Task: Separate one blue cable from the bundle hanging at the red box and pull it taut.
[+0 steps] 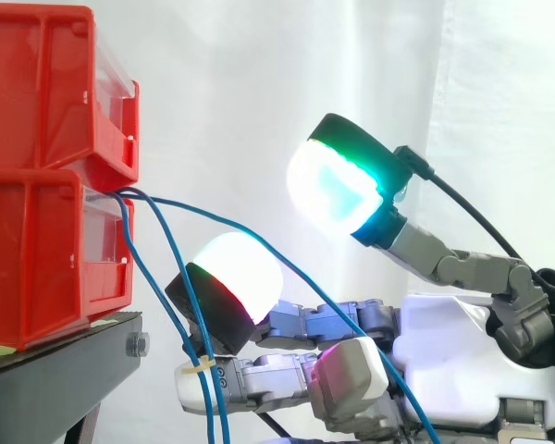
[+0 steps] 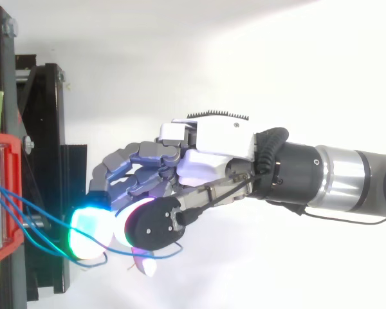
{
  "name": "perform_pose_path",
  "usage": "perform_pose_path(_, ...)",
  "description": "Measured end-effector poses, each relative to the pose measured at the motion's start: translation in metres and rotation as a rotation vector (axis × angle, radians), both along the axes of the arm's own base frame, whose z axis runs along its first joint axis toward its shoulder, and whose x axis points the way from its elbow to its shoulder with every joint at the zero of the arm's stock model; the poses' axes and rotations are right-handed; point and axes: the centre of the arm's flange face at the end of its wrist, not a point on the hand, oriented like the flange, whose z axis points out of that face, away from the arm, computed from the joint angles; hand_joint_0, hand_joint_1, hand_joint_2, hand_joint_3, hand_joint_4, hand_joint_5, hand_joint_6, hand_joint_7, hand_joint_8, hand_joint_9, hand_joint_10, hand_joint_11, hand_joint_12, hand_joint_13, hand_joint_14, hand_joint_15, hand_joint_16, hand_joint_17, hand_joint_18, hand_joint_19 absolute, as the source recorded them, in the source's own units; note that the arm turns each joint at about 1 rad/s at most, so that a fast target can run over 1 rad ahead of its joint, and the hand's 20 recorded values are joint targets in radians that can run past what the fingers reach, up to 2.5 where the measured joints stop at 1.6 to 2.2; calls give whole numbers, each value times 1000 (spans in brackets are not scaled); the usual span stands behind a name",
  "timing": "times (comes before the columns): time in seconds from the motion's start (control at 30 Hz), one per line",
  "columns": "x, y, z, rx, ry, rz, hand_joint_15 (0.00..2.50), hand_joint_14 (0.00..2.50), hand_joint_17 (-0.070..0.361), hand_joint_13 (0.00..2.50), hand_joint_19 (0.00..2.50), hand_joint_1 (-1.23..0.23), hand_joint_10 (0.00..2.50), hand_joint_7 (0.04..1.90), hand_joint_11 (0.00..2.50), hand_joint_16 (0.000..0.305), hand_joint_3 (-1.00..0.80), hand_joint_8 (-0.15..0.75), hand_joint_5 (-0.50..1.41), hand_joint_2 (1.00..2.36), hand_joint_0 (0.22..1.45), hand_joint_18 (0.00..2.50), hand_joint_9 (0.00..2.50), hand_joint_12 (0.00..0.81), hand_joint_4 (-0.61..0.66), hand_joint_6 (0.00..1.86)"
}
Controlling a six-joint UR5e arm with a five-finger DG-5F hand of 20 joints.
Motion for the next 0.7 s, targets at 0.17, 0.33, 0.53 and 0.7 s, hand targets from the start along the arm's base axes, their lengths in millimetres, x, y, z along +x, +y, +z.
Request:
perform_pose_path(0.17,0,0,0,-21,3,-4,919,24,122,1318,485,-610,9,795,440,54,-500,311,-226,1000,616,702,557,356,208,829)
perform_pose_path(0.33,0,-1,0,-40,5,-9,931,24,122,1319,493,-610,9,795,448,54,-500,312,-226,1000,617,704,557,358,211,829)
perform_pose_path(0.53,0,-1,0,-48,5,-13,930,24,123,1311,492,-609,9,797,453,55,-500,312,-226,1000,618,705,562,359,210,829)
perform_pose_path(0.7,0,-2,0,-65,10,-16,947,24,123,1315,494,-600,11,796,452,55,-494,311,-222,1000,627,708,574,355,202,833)
